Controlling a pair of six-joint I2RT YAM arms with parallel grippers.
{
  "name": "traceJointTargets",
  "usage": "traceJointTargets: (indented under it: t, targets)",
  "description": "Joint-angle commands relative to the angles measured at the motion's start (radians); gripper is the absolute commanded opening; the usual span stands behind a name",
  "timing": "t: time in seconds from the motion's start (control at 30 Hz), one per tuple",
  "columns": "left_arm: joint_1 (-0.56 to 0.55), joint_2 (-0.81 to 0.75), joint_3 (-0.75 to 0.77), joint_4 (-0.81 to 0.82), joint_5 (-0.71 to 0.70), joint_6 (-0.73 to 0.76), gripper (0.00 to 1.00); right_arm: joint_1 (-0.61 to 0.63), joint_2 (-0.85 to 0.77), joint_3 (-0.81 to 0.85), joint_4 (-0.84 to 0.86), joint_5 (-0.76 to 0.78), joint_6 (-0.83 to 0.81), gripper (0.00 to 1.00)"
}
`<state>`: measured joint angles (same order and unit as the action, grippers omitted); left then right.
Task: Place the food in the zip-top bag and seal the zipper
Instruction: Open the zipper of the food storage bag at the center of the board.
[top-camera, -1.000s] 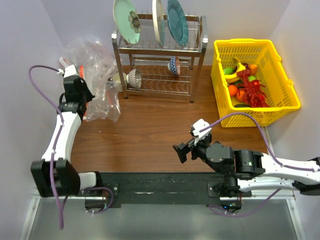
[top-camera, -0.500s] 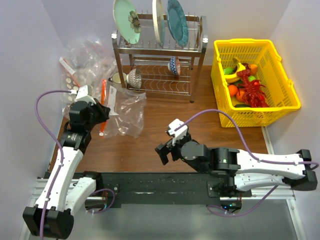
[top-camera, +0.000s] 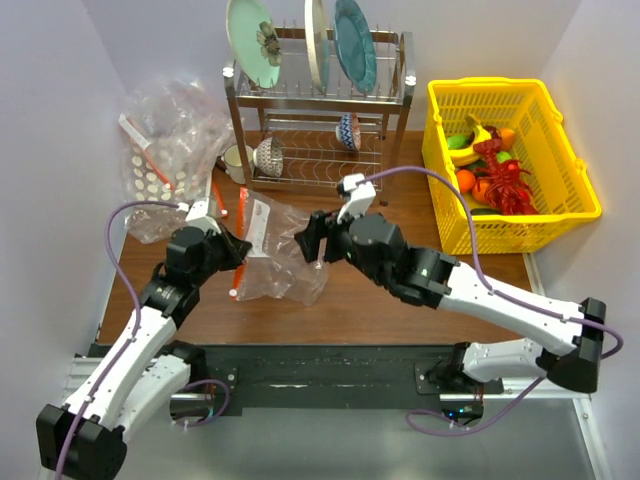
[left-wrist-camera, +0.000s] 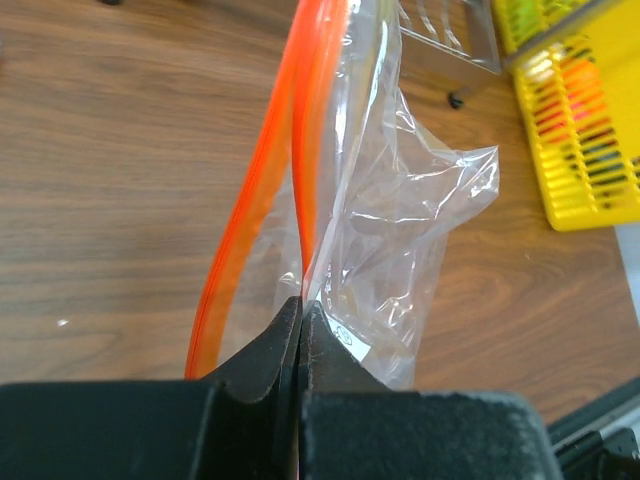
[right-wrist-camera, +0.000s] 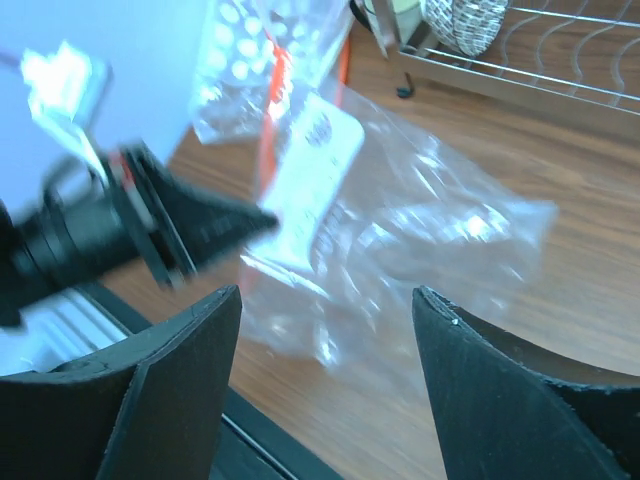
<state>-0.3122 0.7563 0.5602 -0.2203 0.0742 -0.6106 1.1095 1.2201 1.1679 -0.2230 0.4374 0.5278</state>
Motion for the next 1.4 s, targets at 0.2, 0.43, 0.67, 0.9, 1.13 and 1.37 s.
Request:
traceJointTargets:
  t: [0.2,0.43,0.67,0.9,1.13,1.37]
  targets:
    - [-0.126,-0.037,-0.02,0.177,-0.073,-0.009,0.0,-0.112,0.205,0.168,0.073,-0.275,0.212,0.6]
    - [-0.177,-0.017,-0.005,0.185,-0.134,0.002,0.0,-0.112,0.367,0.324,0.007,-0.358,0.205,0.59]
    - [-0.223,-0.003,0.004,0.194,-0.175,0.002,0.0,-0.111,0.432,0.372,-0.041,-0.279,0.218,0.59]
    - [-0.268,0.006,0.021,0.202,-0.206,0.009,0.0,-0.112,0.473,0.407,-0.091,-0.195,0.21,0.52]
    - [-0.298,0.008,0.035,0.203,-0.225,0.014,0.0,-0.112,0.507,0.421,-0.127,-0.131,0.205,0.39]
    - [-0.304,-0.014,0.052,0.184,-0.223,0.018,0.18,-0.114,0.466,0.359,-0.067,-0.108,0.193,0.0]
